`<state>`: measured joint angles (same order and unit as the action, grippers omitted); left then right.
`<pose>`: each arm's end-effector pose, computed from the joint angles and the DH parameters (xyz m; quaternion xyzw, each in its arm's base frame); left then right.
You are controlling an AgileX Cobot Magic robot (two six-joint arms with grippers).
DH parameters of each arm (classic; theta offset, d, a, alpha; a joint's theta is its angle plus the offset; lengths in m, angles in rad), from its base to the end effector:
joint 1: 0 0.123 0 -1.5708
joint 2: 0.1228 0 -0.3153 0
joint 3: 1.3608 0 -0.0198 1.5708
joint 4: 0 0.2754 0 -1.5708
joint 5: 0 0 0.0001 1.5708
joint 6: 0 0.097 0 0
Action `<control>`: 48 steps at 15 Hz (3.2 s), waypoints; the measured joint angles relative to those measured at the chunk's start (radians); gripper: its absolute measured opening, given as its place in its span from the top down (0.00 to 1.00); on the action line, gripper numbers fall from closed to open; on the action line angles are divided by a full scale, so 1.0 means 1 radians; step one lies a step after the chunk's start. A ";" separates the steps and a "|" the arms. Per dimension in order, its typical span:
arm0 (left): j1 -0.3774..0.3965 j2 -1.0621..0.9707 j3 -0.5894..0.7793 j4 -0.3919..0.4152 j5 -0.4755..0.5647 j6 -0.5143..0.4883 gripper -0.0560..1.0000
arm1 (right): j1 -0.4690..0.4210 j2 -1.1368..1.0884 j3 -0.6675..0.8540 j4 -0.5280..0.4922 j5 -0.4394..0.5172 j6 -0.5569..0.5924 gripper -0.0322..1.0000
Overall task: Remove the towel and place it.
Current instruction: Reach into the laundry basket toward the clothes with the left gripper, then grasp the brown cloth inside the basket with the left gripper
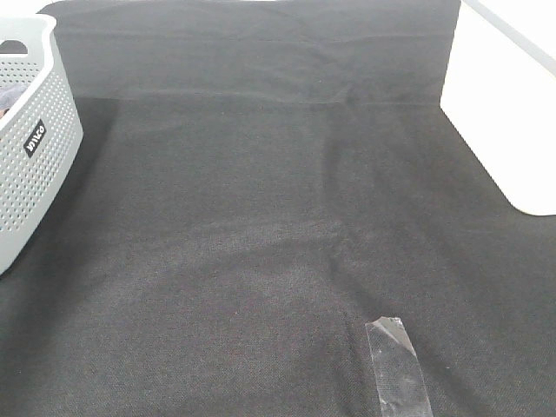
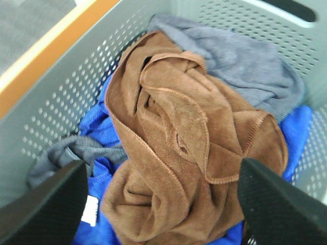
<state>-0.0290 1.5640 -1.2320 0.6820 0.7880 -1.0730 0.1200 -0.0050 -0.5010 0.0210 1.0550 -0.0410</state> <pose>0.3629 0.0329 0.3202 -0.3105 0.8695 0.1170 0.3659 -0.0092 0.0007 0.2871 -0.0688 0.8473 0.0313 0.5257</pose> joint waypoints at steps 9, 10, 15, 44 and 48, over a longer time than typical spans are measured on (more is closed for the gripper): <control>0.000 0.256 -0.128 0.089 0.001 -0.245 0.23 | 0.000 0.000 0.000 0.000 0.000 0.000 0.22; 0.000 0.277 -0.131 0.103 0.000 -0.283 0.23 | 0.000 0.000 0.000 0.000 0.000 0.000 0.22; 0.000 0.344 -0.132 0.218 0.019 -0.433 0.33 | 0.000 0.000 0.000 0.000 0.000 0.000 0.22; 0.000 0.408 -0.202 0.139 0.010 -0.486 0.58 | 0.000 0.000 0.000 0.000 0.000 0.000 0.22; 0.000 0.410 -0.202 0.149 0.021 -0.486 0.75 | 0.000 0.000 0.000 0.000 0.000 0.000 0.22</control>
<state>-0.0290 1.9740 -1.4340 0.8310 0.8090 -1.5590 0.1200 -0.0050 -0.5010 0.0210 1.0550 -0.0410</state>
